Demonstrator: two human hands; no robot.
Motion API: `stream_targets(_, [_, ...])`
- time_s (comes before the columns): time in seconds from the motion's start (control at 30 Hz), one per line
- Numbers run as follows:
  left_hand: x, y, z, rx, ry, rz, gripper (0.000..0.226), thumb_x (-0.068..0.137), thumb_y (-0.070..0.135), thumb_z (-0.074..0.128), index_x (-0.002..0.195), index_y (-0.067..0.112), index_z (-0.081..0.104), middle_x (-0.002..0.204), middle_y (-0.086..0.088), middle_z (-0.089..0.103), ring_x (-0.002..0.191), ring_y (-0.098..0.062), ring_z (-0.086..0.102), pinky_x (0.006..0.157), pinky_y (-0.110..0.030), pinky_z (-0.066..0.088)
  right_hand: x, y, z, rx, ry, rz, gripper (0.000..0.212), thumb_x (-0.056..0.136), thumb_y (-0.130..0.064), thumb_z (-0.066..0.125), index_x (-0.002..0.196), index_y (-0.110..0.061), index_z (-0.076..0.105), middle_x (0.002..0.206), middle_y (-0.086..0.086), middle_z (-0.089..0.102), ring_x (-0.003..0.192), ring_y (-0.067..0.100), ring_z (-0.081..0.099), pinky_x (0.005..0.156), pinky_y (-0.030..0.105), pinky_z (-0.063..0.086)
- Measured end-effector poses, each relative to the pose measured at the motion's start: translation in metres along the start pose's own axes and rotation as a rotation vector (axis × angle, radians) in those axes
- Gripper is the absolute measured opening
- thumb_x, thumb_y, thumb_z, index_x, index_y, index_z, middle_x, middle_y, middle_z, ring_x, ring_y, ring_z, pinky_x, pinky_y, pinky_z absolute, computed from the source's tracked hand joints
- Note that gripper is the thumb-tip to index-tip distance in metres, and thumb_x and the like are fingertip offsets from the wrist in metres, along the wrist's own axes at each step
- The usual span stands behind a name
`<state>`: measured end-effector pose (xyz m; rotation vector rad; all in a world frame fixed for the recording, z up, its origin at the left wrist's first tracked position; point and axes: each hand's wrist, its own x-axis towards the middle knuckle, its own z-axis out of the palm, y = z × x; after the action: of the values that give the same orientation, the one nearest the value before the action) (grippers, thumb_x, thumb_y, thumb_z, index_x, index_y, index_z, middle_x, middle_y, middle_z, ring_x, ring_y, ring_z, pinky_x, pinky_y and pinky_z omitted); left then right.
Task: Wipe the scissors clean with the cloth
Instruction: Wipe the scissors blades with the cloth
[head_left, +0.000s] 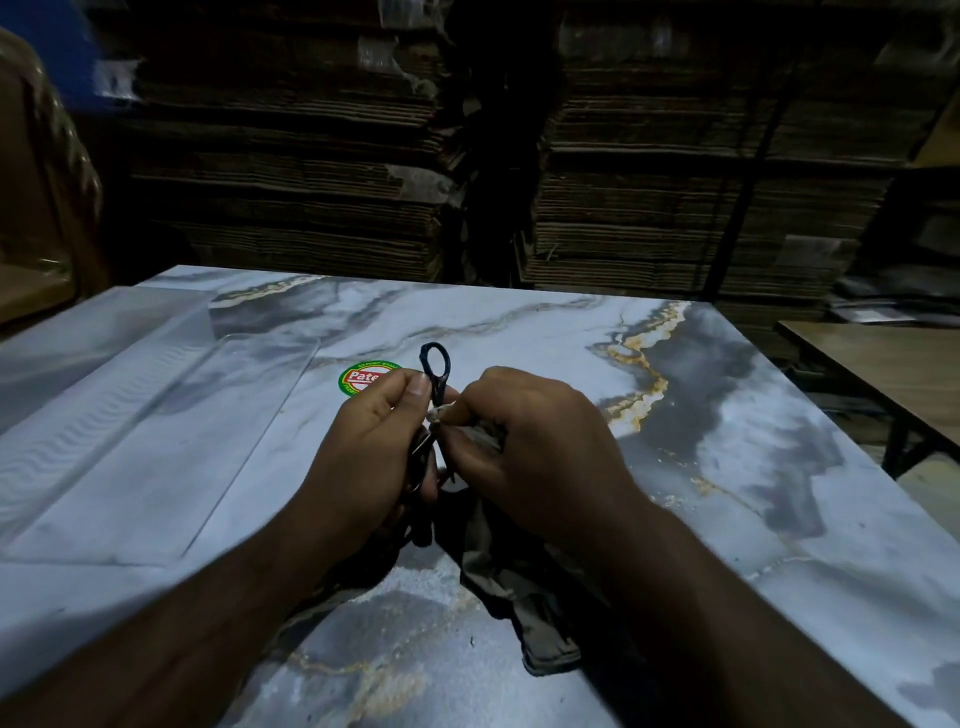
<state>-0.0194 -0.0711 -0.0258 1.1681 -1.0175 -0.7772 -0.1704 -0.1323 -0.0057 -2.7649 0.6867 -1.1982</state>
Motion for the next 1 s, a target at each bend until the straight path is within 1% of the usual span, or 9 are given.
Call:
stream_targets(0.13, [0.001, -0.003, -0.002, 0.003, 0.014, -0.006, 0.039, 0.111, 0.031, 0.044, 0.082, 0.028, 0.071, 0.049, -0.013, 0.052, 0.038, -0.025, 0.045, 0.048, -0.027, 0.037, -0.002, -0.001, -0.001, 0.025, -0.058, -0.044, 0.013, 0.083, -0.03, 0.068, 0.091, -0.023, 0.076, 0.085, -0.003, 0.069, 0.077, 0.024, 0.068, 0.058, 0.039, 0.051])
stream_targets(0.27, [0.001, -0.002, -0.001, 0.022, 0.004, -0.005, 0.041, 0.11, 0.032, 0.044, 0.077, 0.029, 0.068, 0.048, -0.021, 0.049, 0.037, -0.024, 0.041, 0.047, -0.027, 0.033, -0.001, -0.002, 0.003, -0.066, 0.063, 0.016, 0.008, 0.084, -0.028, 0.072, 0.082, -0.021, 0.072, 0.079, -0.003, 0.067, 0.074, 0.024, 0.066, 0.057, 0.039, 0.05])
stream_targets(0.37, [-0.001, -0.001, 0.002, -0.013, 0.006, -0.003, 0.041, 0.11, 0.031, 0.047, 0.075, 0.028, 0.068, 0.059, -0.017, 0.054, 0.05, -0.026, 0.049, 0.055, -0.039, 0.039, -0.002, -0.006, 0.007, -0.068, 0.03, -0.015, 0.008, 0.084, -0.024, 0.069, 0.081, -0.017, 0.07, 0.079, 0.0, 0.064, 0.074, 0.028, 0.064, 0.057, 0.042, 0.049])
stream_targets(0.43, [-0.002, -0.001, 0.003, -0.05, 0.012, -0.015, 0.041, 0.109, 0.031, 0.048, 0.076, 0.024, 0.072, 0.068, -0.008, 0.066, 0.063, -0.026, 0.06, 0.066, -0.04, 0.047, -0.003, -0.007, 0.006, -0.013, -0.024, -0.065, 0.007, 0.083, -0.023, 0.069, 0.084, -0.016, 0.072, 0.08, 0.0, 0.065, 0.073, 0.027, 0.064, 0.056, 0.041, 0.048])
stream_targets(0.5, [-0.001, -0.001, 0.003, -0.105, 0.003, -0.049, 0.037, 0.107, 0.034, 0.052, 0.08, 0.021, 0.074, 0.075, -0.013, 0.071, 0.07, -0.028, 0.066, 0.07, -0.04, 0.05, -0.003, -0.008, 0.004, 0.021, -0.067, -0.081, 0.012, 0.083, -0.028, 0.067, 0.089, -0.02, 0.073, 0.083, -0.003, 0.066, 0.075, 0.022, 0.064, 0.057, 0.034, 0.046])
stream_targets(0.6, [0.003, -0.003, 0.0, -0.08, 0.025, -0.055, 0.03, 0.104, 0.035, 0.057, 0.084, 0.019, 0.072, 0.062, -0.02, 0.061, 0.051, -0.028, 0.054, 0.055, -0.033, 0.044, 0.0, -0.007, 0.0, 0.042, -0.018, -0.001, 0.011, 0.082, -0.036, 0.066, 0.084, -0.025, 0.066, 0.081, -0.006, 0.065, 0.075, 0.019, 0.061, 0.059, 0.03, 0.043])
stream_targets(0.73, [0.007, -0.007, -0.005, 0.001, 0.049, -0.059, 0.028, 0.108, 0.034, 0.05, 0.097, 0.014, 0.067, 0.048, -0.019, 0.053, 0.032, -0.021, 0.04, 0.04, -0.021, 0.032, -0.002, -0.002, 0.001, 0.123, 0.017, 0.074, 0.006, 0.085, -0.027, 0.071, 0.083, -0.021, 0.068, 0.081, -0.006, 0.067, 0.076, 0.021, 0.064, 0.064, 0.04, 0.052])
stream_targets(0.87, [0.006, -0.009, -0.004, -0.01, 0.066, -0.04, 0.03, 0.11, 0.031, 0.046, 0.096, 0.009, 0.063, 0.05, -0.02, 0.054, 0.031, -0.016, 0.044, 0.035, -0.021, 0.034, -0.001, -0.002, 0.003, 0.139, -0.072, 0.063, 0.007, 0.086, -0.032, 0.068, 0.088, -0.026, 0.072, 0.083, -0.007, 0.067, 0.079, 0.019, 0.066, 0.063, 0.039, 0.052])
stream_targets(1.0, [0.01, -0.01, -0.007, -0.038, 0.105, -0.023, 0.03, 0.11, 0.03, 0.047, 0.099, 0.006, 0.062, 0.056, -0.02, 0.058, 0.042, -0.025, 0.05, 0.047, -0.029, 0.043, 0.0, -0.003, -0.006, 0.061, -0.18, 0.031, 0.023, 0.079, -0.045, 0.052, 0.078, -0.026, 0.064, 0.077, -0.007, 0.062, 0.072, 0.017, 0.06, 0.056, 0.031, 0.041])
